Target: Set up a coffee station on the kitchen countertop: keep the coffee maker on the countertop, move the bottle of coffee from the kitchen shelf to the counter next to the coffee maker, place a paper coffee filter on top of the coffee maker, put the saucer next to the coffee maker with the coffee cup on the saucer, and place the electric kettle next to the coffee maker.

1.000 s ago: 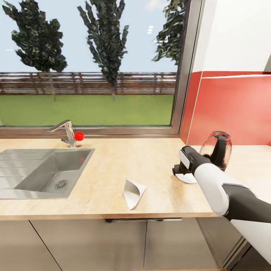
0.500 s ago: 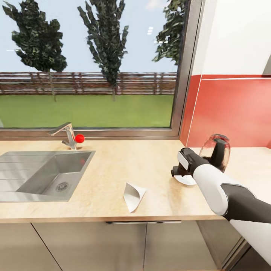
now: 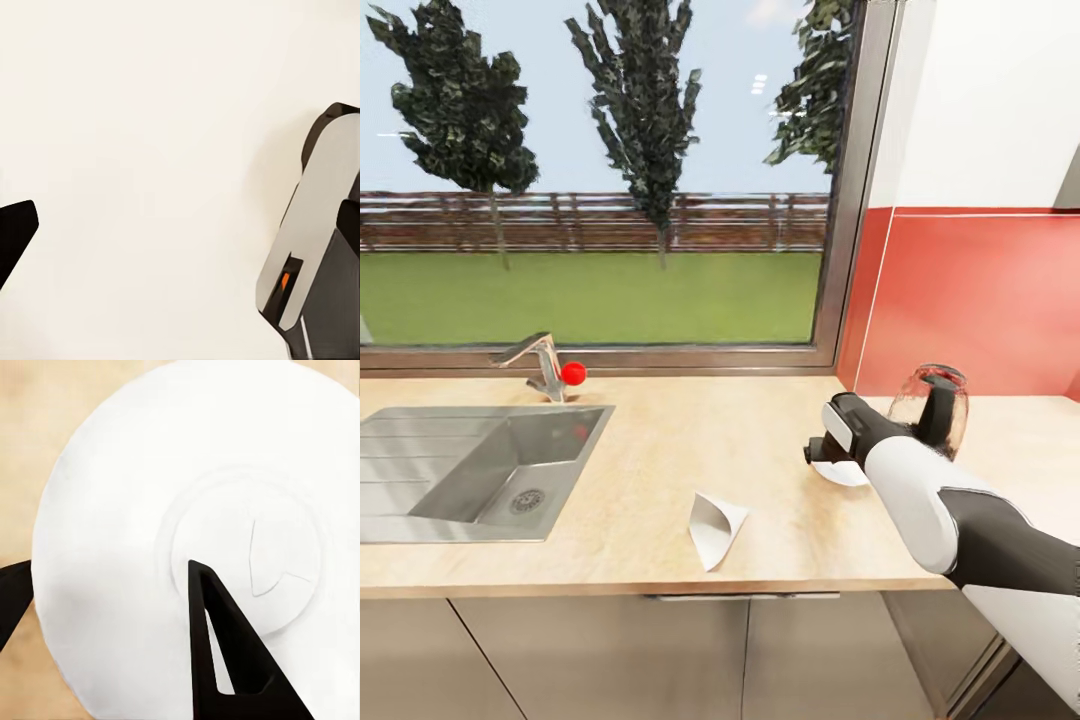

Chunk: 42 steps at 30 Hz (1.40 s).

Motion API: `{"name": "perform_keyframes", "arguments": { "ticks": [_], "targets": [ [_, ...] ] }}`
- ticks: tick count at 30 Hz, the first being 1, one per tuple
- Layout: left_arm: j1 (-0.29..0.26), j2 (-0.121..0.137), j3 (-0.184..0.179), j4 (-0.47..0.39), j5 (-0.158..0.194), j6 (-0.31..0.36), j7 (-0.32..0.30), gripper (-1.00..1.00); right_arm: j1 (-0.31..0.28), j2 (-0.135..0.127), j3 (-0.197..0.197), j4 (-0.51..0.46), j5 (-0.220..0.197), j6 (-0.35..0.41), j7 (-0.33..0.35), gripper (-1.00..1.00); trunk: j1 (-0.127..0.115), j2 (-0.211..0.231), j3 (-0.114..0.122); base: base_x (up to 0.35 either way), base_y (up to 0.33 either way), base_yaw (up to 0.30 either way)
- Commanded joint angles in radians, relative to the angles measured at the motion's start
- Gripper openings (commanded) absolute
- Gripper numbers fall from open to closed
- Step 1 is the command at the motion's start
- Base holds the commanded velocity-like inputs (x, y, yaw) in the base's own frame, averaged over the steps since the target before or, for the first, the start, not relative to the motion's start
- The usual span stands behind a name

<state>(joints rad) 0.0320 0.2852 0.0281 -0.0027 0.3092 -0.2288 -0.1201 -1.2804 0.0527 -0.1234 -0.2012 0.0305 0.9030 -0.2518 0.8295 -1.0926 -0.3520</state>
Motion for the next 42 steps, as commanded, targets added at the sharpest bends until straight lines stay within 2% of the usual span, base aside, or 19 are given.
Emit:
{"name": "perform_keyframes", "arguments": {
  "ticks": [1,3,5,10,22,35,42],
  "targets": [
    [0.000,0.000,0.003,0.000,0.007,-0.001,-0.007,1.00,-0.001,0.002,-0.006,-0.001,0.009,0.004,-0.005,-1.00,-0.004,0.007,0.002,0.000,0.000,0.000],
    [0.000,0.000,0.003,0.000,0.007,-0.001,-0.007,1.00,-0.001,0.002,-0.005,-0.001,0.009,0.005,-0.004,-1.00,-0.012,0.021,0.009,0.000,0.000,0.000],
    [0.000,0.001,0.003,0.000,0.007,0.000,-0.007,1.00,-0.001,0.017,-0.005,-0.001,0.009,0.004,-0.001,-1.00,-0.019,0.035,0.015,0.000,0.000,0.000],
    [0.000,0.001,0.003,0.000,0.008,0.003,-0.007,1.00,-0.001,0.025,-0.005,-0.001,0.009,0.002,0.000,-1.00,-0.038,0.070,0.030,0.000,0.000,0.000],
    [0.000,0.002,0.003,0.000,0.007,0.003,-0.007,1.00,-0.001,0.025,-0.007,-0.002,0.003,-0.038,0.003,-1.00,-0.084,0.154,0.068,0.000,0.000,0.000],
    [0.000,0.003,0.004,0.000,0.007,0.004,-0.006,1.00,-0.002,0.032,-0.006,-0.017,0.006,-0.046,0.005,-1.00,-0.134,0.245,0.109,0.000,0.000,0.000],
    [0.000,0.004,0.004,0.000,0.007,0.004,-0.007,1.00,-0.002,0.033,-0.006,-0.049,0.005,-0.064,0.005,-1.00,-0.161,0.294,0.130,0.000,0.000,0.006]
  ]
}}
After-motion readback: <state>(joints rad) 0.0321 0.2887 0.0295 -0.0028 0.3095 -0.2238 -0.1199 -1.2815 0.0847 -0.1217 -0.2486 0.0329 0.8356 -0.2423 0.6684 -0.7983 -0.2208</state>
